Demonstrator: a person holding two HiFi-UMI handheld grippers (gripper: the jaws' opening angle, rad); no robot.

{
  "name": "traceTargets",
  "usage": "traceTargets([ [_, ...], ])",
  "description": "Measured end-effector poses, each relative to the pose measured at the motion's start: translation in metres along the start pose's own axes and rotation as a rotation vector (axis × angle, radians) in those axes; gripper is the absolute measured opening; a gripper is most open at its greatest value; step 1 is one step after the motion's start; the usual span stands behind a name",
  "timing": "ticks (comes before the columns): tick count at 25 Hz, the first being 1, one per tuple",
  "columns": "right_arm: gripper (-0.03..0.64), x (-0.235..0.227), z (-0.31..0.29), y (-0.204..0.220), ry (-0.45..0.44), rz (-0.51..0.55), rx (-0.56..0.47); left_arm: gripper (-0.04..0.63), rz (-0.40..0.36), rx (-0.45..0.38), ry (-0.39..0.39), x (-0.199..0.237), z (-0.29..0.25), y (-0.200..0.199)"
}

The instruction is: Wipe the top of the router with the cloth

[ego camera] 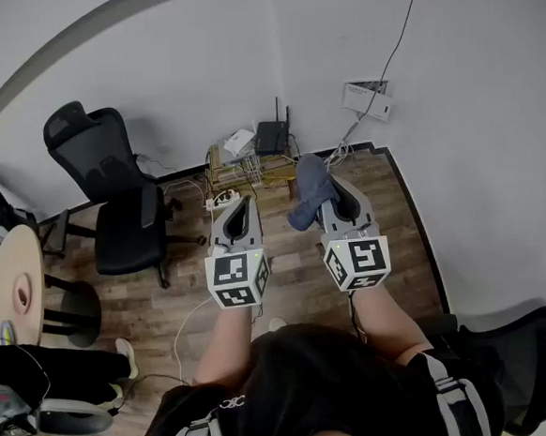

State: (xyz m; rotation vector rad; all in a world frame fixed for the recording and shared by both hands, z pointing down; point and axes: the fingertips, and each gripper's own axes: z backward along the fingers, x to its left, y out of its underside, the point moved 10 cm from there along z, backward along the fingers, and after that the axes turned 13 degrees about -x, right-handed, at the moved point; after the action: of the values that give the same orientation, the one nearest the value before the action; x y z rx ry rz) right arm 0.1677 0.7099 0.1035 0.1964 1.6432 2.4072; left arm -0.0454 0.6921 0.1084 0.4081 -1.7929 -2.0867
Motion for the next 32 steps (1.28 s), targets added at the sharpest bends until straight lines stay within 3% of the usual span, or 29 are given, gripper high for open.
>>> traceTargets([
  [16,0.021,0.003,-0.01,0.004,0.004,-0.006,-0.014,-0.002,-0.003,0.008,0.024,0.008,-0.001,0.004],
  [25,0.021,0.025,-0.04,0.021,0.006,-0.026,-0.017,-0.002,0.02,-0.008,0.031,0.05,-0.017,0.008],
  [32,0.021,0.041,-0.07,0.038,0.039,-0.001,-0.018,-0.001,0.021,-0.016,0.103,0.077,-0.043,0.013],
])
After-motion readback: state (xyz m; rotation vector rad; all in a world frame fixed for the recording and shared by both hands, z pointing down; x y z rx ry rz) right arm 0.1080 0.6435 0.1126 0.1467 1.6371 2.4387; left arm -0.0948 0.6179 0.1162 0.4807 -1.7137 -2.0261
